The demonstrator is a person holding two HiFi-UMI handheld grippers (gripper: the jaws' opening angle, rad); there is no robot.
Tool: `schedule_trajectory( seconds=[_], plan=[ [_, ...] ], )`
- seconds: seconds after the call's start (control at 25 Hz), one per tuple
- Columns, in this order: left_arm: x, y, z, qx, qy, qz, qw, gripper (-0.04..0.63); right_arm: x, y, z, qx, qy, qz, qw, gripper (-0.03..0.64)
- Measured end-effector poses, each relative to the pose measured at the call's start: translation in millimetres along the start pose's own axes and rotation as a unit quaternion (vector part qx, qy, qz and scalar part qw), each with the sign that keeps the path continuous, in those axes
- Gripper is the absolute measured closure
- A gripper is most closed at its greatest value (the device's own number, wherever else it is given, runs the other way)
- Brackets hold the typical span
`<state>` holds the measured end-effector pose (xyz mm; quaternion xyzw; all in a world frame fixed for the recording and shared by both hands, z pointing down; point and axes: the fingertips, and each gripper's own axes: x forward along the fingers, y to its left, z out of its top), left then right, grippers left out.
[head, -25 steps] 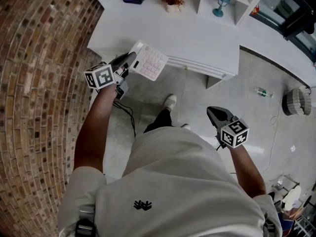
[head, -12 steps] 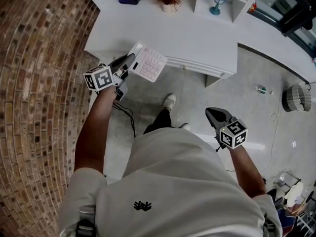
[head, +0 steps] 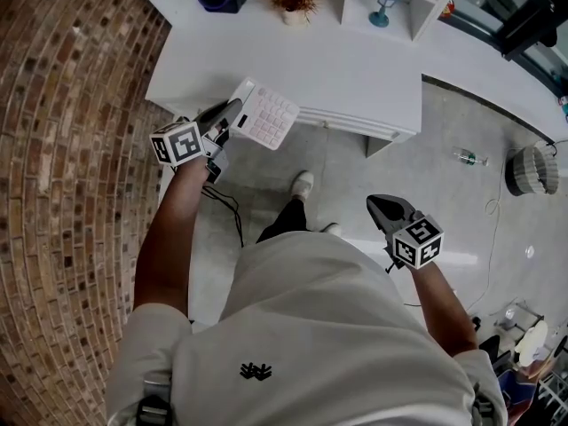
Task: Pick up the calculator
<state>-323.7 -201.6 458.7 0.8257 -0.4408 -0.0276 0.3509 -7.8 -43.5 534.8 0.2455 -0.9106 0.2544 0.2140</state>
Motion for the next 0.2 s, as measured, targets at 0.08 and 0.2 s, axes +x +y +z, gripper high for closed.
schedule_trajectory(
  seconds=[0.08,0.2],
  plan=[
    [4.7,1.3,0.8,0.0,0.003,-0.002,1.0,0.54,1.9,-1.9,1.2,0.001,0.0,0.001,1.0,0.606],
    [9.1,4.6,1.5,0.0,0.008,-0.004,1.0,0.54,7.8,-2.1,1.9,0.001,0.001,0.005,1.0,0.606]
  ],
)
